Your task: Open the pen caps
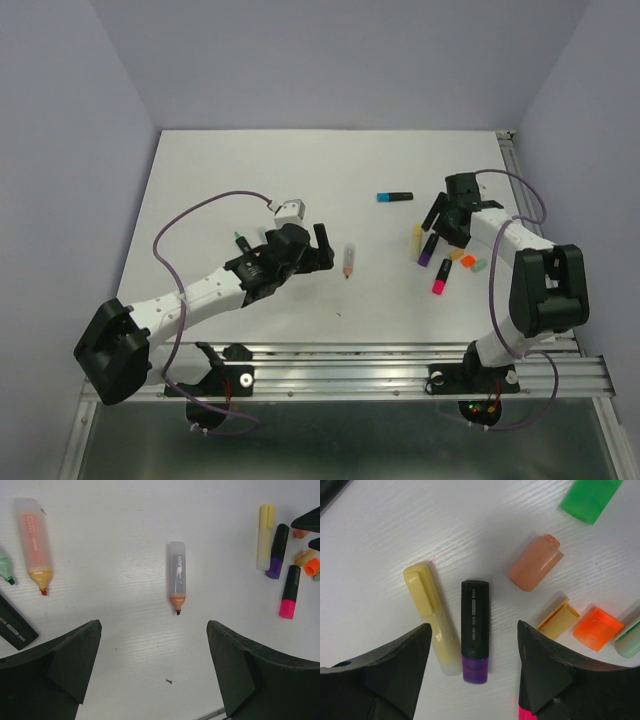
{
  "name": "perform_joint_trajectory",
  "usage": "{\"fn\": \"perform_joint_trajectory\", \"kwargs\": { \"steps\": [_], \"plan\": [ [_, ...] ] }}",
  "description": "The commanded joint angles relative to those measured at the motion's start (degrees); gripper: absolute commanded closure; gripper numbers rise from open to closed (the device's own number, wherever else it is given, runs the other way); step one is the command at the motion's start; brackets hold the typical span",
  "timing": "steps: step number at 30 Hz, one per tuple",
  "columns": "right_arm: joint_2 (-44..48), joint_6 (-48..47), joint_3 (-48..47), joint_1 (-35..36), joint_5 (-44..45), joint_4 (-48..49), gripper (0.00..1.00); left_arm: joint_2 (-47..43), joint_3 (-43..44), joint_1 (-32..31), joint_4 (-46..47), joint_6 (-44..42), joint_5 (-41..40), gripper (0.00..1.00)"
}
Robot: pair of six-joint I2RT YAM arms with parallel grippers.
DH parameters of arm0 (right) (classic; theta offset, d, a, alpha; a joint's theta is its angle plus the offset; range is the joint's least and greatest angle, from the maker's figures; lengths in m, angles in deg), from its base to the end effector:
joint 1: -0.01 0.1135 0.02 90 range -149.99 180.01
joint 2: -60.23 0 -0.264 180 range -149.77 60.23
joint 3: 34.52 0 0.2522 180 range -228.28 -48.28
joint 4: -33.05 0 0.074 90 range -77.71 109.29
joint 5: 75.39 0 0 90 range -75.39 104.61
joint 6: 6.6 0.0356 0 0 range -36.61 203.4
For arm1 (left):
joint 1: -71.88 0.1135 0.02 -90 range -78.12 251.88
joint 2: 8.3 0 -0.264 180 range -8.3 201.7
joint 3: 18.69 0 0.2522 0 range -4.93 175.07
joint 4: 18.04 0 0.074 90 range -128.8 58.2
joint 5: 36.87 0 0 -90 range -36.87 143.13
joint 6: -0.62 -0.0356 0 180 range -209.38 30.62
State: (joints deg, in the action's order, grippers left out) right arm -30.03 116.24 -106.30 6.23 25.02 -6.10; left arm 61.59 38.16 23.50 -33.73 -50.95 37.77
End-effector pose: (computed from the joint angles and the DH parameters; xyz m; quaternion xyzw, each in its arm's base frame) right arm 0.3176 0.0281 0.2055 0.2448 0.9249 0.0107 0.2907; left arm 0.1863 -0.1955 0.2524 0.0061 0.8554 -0.2635 0.4459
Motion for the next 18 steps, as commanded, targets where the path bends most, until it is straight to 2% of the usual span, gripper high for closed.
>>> {"fn": "perform_joint_trajectory", "kwargs": {
  "steps": [1,11,18],
  "plan": [
    [-1.85,1.96,0.63,1.16,1.01,1.56,0.28,-1.77,1.38,-0.31,0.97,0.06,-1.52,0.01],
    [-7.03,3.45,0.71,2.57,4.43,1.92,0.37,-1.16,1.38,-0.31,0.53,0.32,-2.31,0.01],
    [-9.85,4.07,0.19,3.54,8.48,0.96,0.4,-1.16,1.38,-0.31,0.44,0.32,-2.49,0.01]
  ]
}}
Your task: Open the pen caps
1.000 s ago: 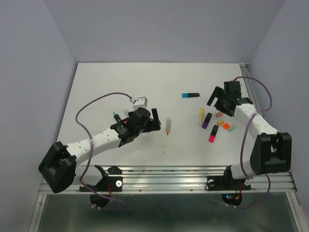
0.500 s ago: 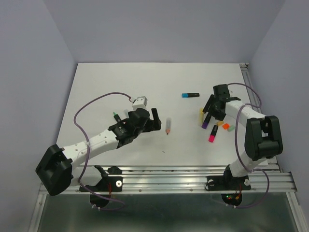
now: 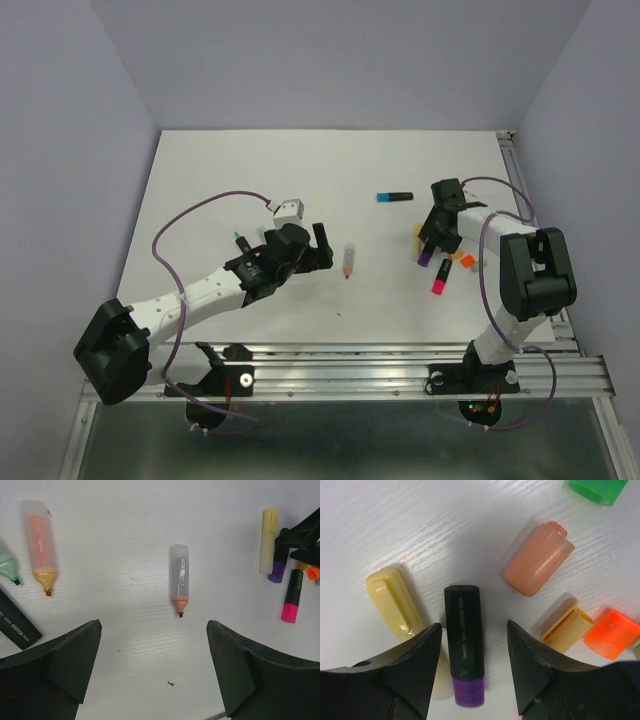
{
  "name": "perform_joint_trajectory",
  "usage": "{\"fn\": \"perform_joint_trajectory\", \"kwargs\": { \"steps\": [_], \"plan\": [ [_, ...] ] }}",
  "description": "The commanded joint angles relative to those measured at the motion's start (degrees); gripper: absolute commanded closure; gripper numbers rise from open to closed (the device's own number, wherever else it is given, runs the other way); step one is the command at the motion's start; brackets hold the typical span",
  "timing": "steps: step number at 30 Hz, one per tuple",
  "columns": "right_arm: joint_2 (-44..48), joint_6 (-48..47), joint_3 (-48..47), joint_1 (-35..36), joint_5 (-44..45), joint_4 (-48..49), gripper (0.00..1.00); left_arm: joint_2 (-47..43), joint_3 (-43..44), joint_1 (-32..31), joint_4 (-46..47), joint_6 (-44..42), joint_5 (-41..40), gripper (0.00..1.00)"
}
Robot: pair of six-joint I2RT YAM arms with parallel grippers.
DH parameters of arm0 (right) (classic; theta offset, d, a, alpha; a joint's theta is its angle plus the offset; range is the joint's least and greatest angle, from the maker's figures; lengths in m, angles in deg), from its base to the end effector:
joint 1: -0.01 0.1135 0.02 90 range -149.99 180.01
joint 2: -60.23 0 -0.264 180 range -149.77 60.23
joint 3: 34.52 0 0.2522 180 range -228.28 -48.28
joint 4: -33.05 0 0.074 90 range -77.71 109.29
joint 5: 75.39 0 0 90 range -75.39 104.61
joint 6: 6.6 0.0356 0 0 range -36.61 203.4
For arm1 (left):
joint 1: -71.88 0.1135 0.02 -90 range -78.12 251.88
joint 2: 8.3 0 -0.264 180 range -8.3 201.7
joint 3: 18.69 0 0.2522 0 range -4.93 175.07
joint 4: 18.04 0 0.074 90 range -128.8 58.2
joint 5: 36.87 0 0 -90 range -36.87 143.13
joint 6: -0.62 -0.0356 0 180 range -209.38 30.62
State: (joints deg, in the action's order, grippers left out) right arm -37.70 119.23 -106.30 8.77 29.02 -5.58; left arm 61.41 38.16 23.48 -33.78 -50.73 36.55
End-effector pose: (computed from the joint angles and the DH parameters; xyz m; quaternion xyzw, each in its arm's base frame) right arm 0.3265 0.0414 0.1657 0.2532 0.9349 -0.0311 0.2468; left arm 0.1864 -0.1946 0.2532 -0.0010 0.8540 -0.2580 0.4517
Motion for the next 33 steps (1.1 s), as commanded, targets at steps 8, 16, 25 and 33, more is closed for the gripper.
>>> {"fn": "perform_joint_trajectory", "kwargs": {
  "steps": [8,16,25,33],
  "plan": [
    [-5.69,1.25,-1.31,3.2,9.49,-1.85,0.48,-0.89,1.56,-0.29,-0.57,0.63,-2.49,0.01],
    [-6.31,2.4,0.8,3.55,7.47,0.69,0.63,-1.25,1.91,-0.29,-1.62,0.63,-3.11,0.01],
    [4.91,1.96,4.4,3.55,5.45,2.8,0.86,-2.83,1.74,-0.29,-1.54,-0.07,-1.44,0.01],
    [25.32,-0.51,11.69,6.27,-5.79,6.93,0.92,-2.31,0.77,-4.15,13.29,-4.37,15.94,0.01]
  ]
}}
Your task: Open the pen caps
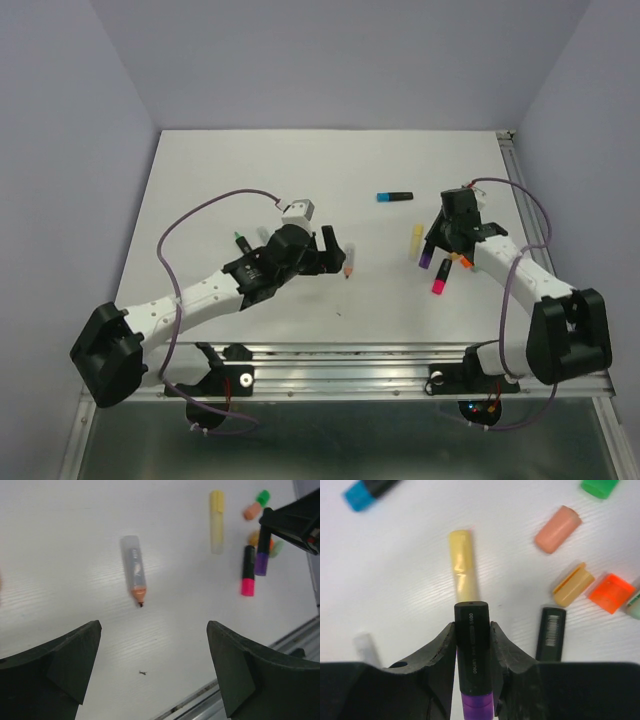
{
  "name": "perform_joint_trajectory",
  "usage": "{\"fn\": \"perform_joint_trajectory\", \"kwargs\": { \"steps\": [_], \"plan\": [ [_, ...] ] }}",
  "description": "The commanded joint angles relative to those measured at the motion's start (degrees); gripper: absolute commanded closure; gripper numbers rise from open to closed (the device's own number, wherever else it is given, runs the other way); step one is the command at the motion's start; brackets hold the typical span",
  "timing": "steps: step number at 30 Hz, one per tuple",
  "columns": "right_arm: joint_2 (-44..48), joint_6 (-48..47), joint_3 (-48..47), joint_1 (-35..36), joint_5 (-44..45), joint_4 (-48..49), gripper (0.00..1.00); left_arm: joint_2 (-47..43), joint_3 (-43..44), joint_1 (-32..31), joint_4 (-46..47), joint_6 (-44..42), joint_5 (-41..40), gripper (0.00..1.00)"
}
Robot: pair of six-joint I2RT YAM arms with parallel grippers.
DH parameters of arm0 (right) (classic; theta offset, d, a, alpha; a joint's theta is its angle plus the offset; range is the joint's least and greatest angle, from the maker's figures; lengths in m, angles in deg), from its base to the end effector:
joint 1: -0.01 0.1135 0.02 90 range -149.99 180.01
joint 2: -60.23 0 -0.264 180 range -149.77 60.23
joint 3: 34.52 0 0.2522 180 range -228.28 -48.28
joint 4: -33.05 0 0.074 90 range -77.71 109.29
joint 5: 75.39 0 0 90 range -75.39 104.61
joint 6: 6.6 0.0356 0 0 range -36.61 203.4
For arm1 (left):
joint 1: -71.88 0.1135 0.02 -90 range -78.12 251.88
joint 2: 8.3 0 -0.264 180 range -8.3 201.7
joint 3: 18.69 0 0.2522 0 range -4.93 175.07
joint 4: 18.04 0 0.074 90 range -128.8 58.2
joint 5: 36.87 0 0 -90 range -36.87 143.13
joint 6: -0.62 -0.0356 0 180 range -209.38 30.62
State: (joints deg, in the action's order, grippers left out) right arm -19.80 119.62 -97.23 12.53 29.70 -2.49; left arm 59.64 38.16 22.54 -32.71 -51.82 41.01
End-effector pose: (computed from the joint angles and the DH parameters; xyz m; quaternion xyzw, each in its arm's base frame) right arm 0.2758 0.0518 0.2120 0.2339 0.9111 0.0169 0.3389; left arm 0.1792 -0.1972 0.2624 0.0306 0.8435 -0.2987 0.4453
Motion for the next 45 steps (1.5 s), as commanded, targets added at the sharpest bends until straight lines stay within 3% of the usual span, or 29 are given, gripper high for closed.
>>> {"fn": "perform_joint_trajectory", "kwargs": {
  "steps": [1,4,9,19,26,30,41,45],
  "plan": [
    [9.26,-0.37,3.24,3.47,-7.0,4.2,0.93,0.25,1.03,-4.0,14.25,-3.46,13.85,0.01],
    [14.8,3.14,5.53,6.9,-6.84,4.47,0.95,4.38,3.3,-6.73,19.45,-3.2,17.22,0.01],
    [21.83,10.78,7.89,10.86,-3.76,1.13,0.95,14.47,11.99,-11.21,19.19,-2.93,14.67,0.01],
    [26.06,15.71,9.22,13.15,-5.33,-0.11,0.95,25.66,20.36,-13.5,16.55,-4.07,15.02,0.03],
    [27.21,16.95,10.1,13.68,-5.78,0.07,0.95,27.86,21.95,-13.41,16.37,-4.43,15.19,0.18],
    [27.03,16.6,9.93,13.77,-6.56,0.42,0.95,28.47,22.21,-13.5,16.37,-3.81,15.9,0.35],
    [27.38,16.77,9.75,13.77,-8.5,2.62,0.96,29.53,22.48,-13.68,15.85,-4.16,16.34,0.39],
    [27.3,16.77,9.49,13.77,-8.06,2.36,0.96,29.0,22.3,-13.67,15.85,-4.16,16.69,0.55]
  ]
}}
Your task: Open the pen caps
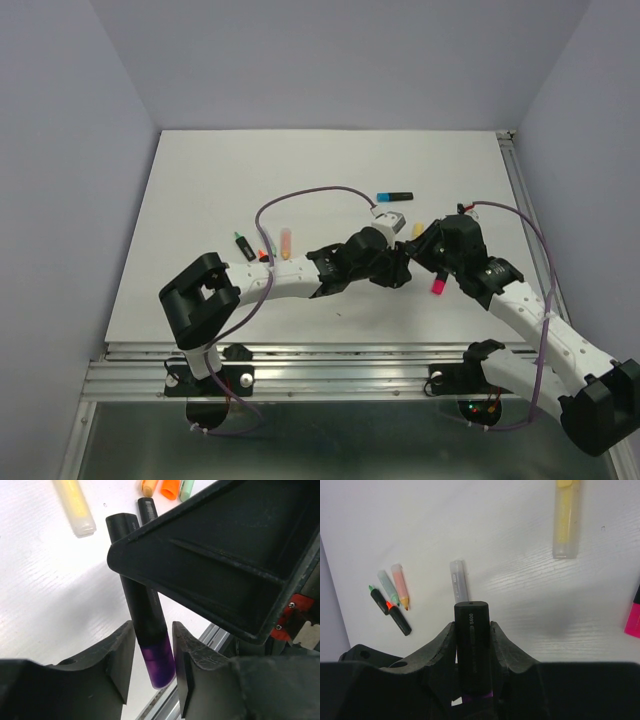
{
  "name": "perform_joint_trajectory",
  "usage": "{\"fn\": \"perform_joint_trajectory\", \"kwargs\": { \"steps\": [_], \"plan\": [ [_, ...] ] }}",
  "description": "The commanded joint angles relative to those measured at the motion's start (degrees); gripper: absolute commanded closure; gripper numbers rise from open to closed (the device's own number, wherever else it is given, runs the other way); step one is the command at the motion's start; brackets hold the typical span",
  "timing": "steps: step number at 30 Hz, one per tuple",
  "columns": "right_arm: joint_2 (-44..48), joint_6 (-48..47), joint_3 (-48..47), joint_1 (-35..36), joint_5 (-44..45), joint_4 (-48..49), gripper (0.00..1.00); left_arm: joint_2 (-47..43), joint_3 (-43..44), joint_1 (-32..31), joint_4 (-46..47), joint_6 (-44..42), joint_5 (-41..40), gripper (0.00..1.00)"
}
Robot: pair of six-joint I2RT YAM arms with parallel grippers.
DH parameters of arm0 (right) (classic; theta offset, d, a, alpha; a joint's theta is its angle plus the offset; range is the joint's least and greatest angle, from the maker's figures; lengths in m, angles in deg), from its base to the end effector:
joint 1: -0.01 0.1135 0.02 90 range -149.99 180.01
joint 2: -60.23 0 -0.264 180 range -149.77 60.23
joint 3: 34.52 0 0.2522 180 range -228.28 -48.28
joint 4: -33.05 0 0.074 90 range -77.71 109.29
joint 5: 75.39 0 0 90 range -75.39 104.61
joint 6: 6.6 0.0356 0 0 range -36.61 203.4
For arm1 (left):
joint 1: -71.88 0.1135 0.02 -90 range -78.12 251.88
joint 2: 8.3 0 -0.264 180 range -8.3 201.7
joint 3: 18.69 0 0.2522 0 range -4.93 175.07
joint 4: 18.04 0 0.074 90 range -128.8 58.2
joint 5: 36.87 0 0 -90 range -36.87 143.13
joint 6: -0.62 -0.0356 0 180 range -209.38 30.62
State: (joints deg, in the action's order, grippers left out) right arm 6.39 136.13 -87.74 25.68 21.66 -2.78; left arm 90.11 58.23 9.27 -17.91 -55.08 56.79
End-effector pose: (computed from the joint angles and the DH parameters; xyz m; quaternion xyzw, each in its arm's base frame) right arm 0.1861 0.0846 0.2590 0.2354 0.8599 0.2416 0.3831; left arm 0.1798 -0.3520 0.2424 0.2193 0.7960 -0.4393 0.3540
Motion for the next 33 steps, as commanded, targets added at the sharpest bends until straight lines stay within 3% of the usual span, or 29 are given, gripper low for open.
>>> {"fn": "perform_joint_trajectory", "kwargs": {
  "steps": [1,2,3,6,13,17,33],
  "plan": [
    [1.02,0.18,0.0,0.7,0.07,2.73,0.96,-1.47,2.24,-0.41,1.05,-0.91,0.91,0.59],
    [0.85,0.27,-0.09,0.61,0.16,2.64,0.96,-1.64,2.15,-0.41,1.05,-0.91,0.91,0.64],
    [0.85,0.18,-0.09,0.7,0.33,2.73,0.96,-1.64,1.97,-0.5,0.96,-0.91,1.26,0.77],
    [1.28,-0.61,0.17,0.7,2.26,5.01,0.99,-1.65,2.15,-0.5,0.61,-0.56,1.52,0.99],
    [-2.66,-0.53,-4.56,0.61,18.84,8.97,0.99,-3.22,0.48,-1.81,0.17,1.55,2.14,1.0],
    [-10.64,0.79,-10.87,0.17,28.8,7.4,0.99,-5.24,-1.36,-3.83,0.17,3.04,1.35,1.0],
    [-20.51,-3.68,-20.3,-7.65,30.84,10.2,0.99,-10.79,-13.59,-12.89,2.19,12.36,-0.76,1.0]
  ]
}}
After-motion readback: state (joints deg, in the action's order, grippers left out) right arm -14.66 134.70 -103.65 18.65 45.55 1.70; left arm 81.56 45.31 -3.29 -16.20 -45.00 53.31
